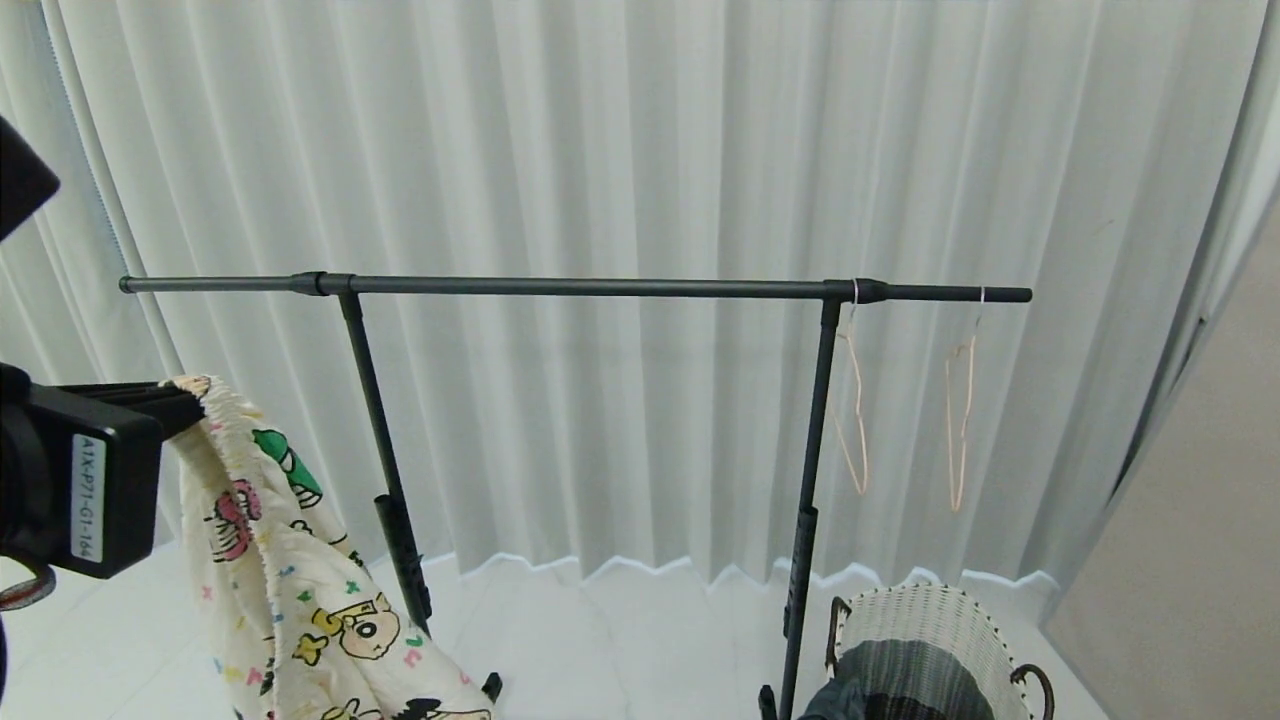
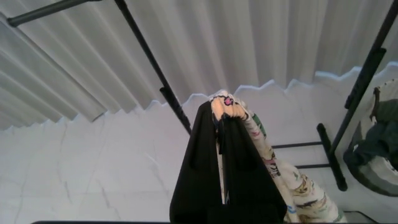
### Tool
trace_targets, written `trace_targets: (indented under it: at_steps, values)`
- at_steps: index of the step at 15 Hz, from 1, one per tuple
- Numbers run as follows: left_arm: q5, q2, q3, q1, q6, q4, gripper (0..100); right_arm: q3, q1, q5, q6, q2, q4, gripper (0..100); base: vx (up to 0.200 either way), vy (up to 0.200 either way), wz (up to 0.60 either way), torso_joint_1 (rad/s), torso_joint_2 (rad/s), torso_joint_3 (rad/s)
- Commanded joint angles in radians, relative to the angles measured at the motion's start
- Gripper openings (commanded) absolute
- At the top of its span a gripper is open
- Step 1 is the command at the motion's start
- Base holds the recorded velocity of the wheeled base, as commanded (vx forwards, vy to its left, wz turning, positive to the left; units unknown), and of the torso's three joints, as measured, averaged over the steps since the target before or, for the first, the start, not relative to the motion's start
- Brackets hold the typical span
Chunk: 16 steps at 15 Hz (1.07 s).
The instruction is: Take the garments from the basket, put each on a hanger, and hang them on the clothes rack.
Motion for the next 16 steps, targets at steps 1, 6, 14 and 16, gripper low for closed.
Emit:
trace_targets:
  at_steps: [1, 6, 14, 16]
  values:
    - [0.0, 0.0, -0.001, 0.0, 0.0, 0.0, 0, 0.019, 0.0, 0.001, -0.001, 0.004, -0.006, 100, 0.2, 0.0, 0.0, 0.002, 0.0, 0.002]
    - [0.0, 0.001, 0.001, 0.0, 0.0, 0.0, 0, 0.021, 0.0, 0.001, 0.002, 0.01, -0.006, 100, 0.2, 0.0, 0.0, 0.005, 0.01, -0.001]
    - [0.0, -0.002, 0.033, 0.0, 0.0, 0.0, 0, 0.048, 0.0, -0.004, 0.176, 0.119, -0.049, 100, 0.15, 0.0, 0.0, 0.002, 0.0, 0.002]
    - [0.0, 0.0, 0.033, 0.0, 0.001, 0.0, 0, 0.093, 0.002, -0.01, 0.206, 0.179, -0.129, 100, 0.0, 0.0, 0.0, 0.0, 0.0, 0.0]
